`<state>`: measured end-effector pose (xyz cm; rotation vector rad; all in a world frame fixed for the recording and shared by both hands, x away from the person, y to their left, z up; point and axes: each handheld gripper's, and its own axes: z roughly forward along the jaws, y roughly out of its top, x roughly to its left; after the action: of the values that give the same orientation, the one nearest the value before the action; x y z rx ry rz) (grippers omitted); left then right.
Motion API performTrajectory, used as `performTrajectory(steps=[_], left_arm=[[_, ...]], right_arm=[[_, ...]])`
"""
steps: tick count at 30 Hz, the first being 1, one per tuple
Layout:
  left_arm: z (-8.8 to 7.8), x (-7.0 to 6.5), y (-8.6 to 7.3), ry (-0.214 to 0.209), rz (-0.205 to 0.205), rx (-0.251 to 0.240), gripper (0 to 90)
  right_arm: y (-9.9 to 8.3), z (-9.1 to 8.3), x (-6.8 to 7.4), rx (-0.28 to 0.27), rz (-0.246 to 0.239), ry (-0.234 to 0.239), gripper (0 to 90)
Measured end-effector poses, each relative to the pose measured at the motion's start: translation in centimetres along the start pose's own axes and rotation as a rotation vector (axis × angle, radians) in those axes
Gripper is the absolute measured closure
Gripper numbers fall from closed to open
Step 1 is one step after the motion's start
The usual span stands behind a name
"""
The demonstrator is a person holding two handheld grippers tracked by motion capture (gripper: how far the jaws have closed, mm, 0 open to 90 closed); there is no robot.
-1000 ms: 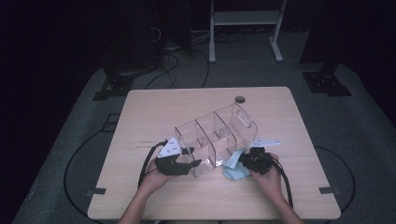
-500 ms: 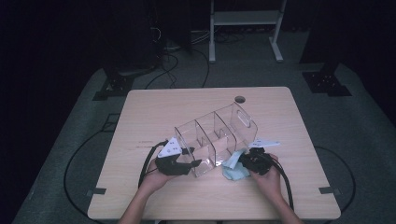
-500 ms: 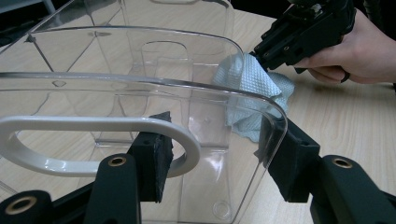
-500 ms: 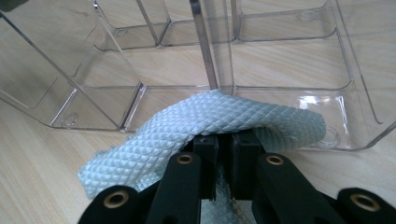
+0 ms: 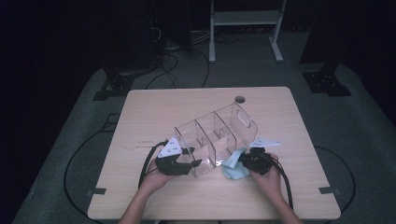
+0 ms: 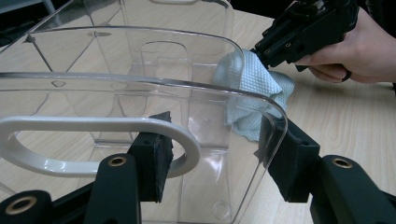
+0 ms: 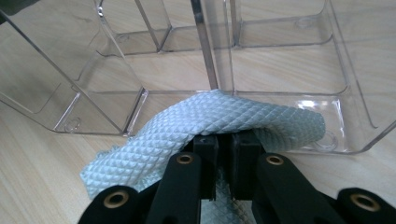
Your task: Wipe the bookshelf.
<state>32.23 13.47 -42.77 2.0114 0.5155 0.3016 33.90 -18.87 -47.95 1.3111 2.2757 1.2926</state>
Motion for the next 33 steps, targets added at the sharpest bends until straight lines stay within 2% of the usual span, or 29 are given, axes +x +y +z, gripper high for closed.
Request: performTrajectory(steps=[2, 6, 7, 10, 13, 14, 15, 18, 21, 23, 24, 25, 26, 28, 30, 33], left_arm=[[0.0, 0.0, 0.0, 0.0, 0.001, 0.0, 45.6], [0.0, 0.0, 0.0, -0.001, 0.002, -0.001, 45.5], [0.1, 0.0, 0.0, -0.002, 0.001, -0.001, 45.6], [0.1, 0.0, 0.0, -0.002, 0.001, 0.0, 45.6], [0.1, 0.0, 0.0, -0.002, 0.002, 0.001, 45.5], [0.1, 0.0, 0.0, -0.002, 0.002, 0.001, 45.6], [0.1, 0.0, 0.0, -0.002, 0.002, 0.001, 45.6], [0.1, 0.0, 0.0, -0.002, 0.003, 0.0, 45.5], [0.1, 0.0, 0.0, -0.002, 0.003, 0.0, 45.5], [0.1, 0.0, 0.0, -0.003, 0.004, 0.001, 45.5], [0.1, 0.0, 0.0, -0.003, 0.004, 0.001, 45.5], [0.1, 0.0, 0.0, -0.003, 0.004, 0.001, 45.5], [0.1, 0.0, 0.0, -0.002, 0.003, 0.001, 45.5], [0.0, 0.0, 0.0, -0.002, 0.004, 0.002, 45.5], [0.1, 0.0, 0.0, -0.001, 0.004, 0.001, 45.5], [0.1, 0.0, 0.0, -0.002, 0.004, 0.001, 45.5]], right_arm=[[0.4, -0.4, 0.3, -0.022, -0.011, -0.009, 83.2], [1.8, -2.1, 0.9, -0.107, -0.04, -0.014, 83.2], [1.9, -2.2, 0.9, -0.11, -0.039, -0.012, 83.2], [1.3, -1.6, 0.6, -0.086, -0.032, -0.008, 83.2], [0.0, 0.0, 0.0, 0.008, -0.01, -0.006, 83.1], [-0.1, 0.2, 0.0, 0.018, -0.002, -0.004, 83.2], [0.0, 0.1, 0.0, 0.011, -0.004, -0.004, 83.2], [1.1, -1.2, 0.7, -0.056, -0.034, -0.019, 83.2], [2.0, -2.5, 1.0, -0.124, -0.039, -0.005, 83.2], [1.9, -2.4, 1.0, -0.118, -0.046, -0.009, 83.2], [1.3, -1.6, 0.7, -0.077, -0.038, -0.011, 83.1], [1.3, -1.6, 0.7, -0.077, -0.038, -0.011, 83.1], [0.4, -0.5, 0.2, -0.016, -0.03, -0.011, 83.2], [0.1, -0.1, 0.1, 0.003, -0.022, -0.01, 83.2], [0.2, -0.2, 0.2, -0.002, -0.028, -0.014, 83.1], [1.2, -1.3, 0.6, -0.054, -0.041, -0.012, 83.2]])
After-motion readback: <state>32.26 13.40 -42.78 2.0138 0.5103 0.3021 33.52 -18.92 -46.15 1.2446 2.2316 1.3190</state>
